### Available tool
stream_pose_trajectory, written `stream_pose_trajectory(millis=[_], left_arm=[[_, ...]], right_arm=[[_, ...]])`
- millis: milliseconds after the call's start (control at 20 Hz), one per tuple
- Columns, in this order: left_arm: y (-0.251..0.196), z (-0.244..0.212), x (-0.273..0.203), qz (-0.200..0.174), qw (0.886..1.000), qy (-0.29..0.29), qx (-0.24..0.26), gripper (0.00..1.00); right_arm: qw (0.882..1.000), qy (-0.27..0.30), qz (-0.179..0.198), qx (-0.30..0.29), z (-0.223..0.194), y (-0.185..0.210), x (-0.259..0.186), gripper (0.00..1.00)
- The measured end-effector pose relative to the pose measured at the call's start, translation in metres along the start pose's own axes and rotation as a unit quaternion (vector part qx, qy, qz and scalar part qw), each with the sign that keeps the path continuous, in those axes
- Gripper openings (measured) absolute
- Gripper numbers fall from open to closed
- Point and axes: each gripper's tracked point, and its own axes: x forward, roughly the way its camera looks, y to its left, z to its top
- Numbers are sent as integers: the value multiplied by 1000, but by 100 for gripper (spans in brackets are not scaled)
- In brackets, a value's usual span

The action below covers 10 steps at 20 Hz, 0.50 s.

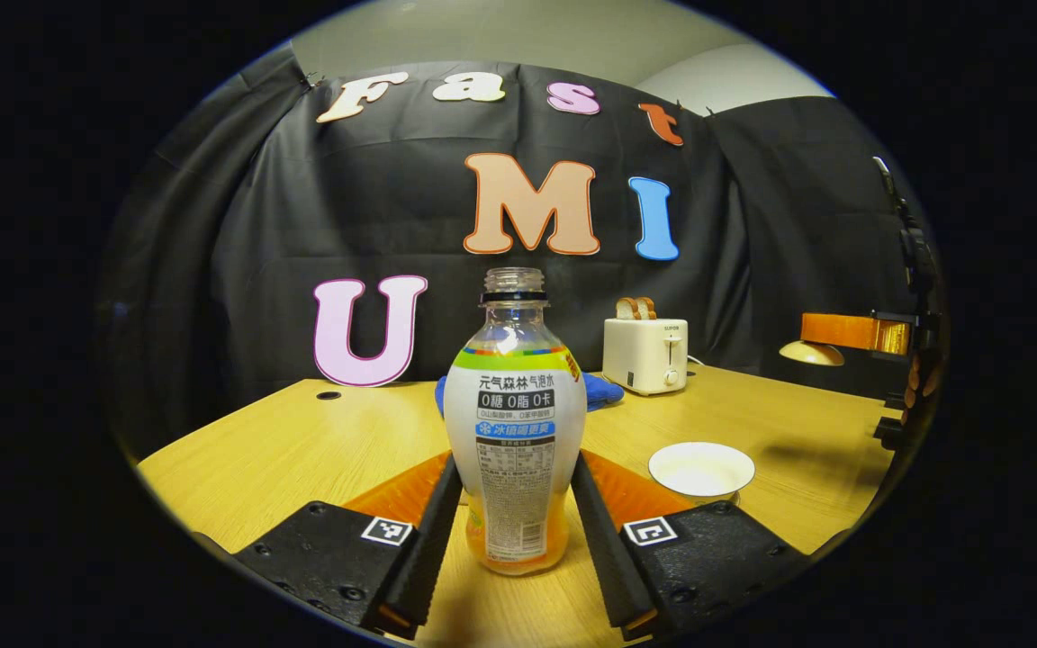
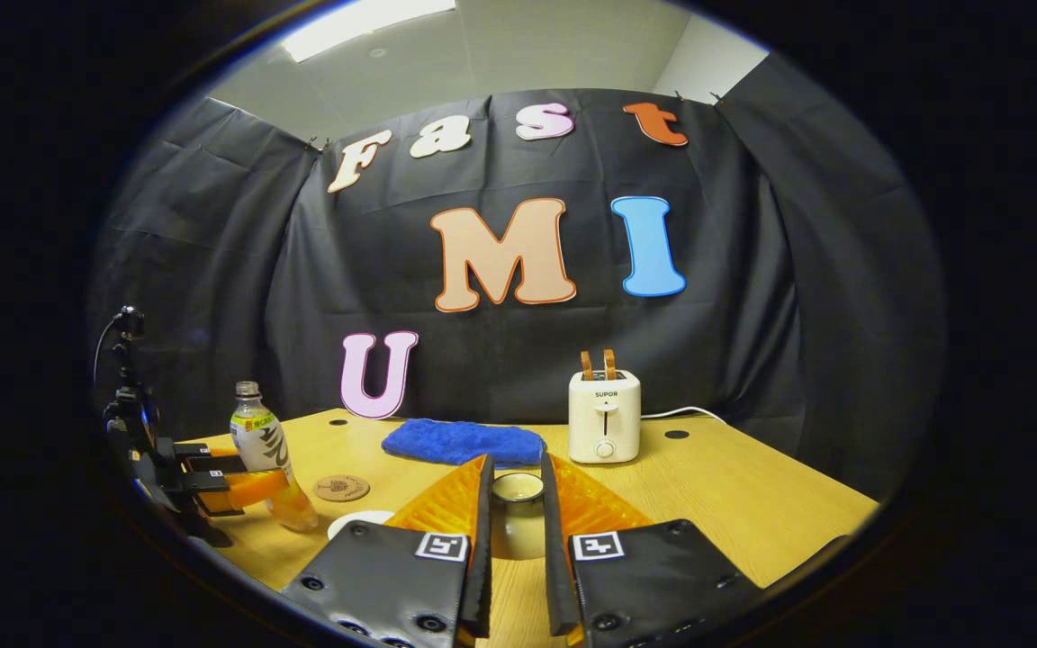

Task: Open the teacup lid with one hand, grasp the water bottle and pour water into the teacup with the other hand; after pouring, place the water bottle on the coaster and then close the teacup lid.

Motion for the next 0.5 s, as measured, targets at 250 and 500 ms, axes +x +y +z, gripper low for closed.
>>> stream_pose_trajectory(millis=[250,500], left_arm=[[-1,-1,3,-6,1000,1,7,61],[1,2,8,-1,999,18,42,60]], right_arm=[[1000,-1,2,-1,3,1,-1,28],[1000,-7,0,5,8,-4,-3,28]])
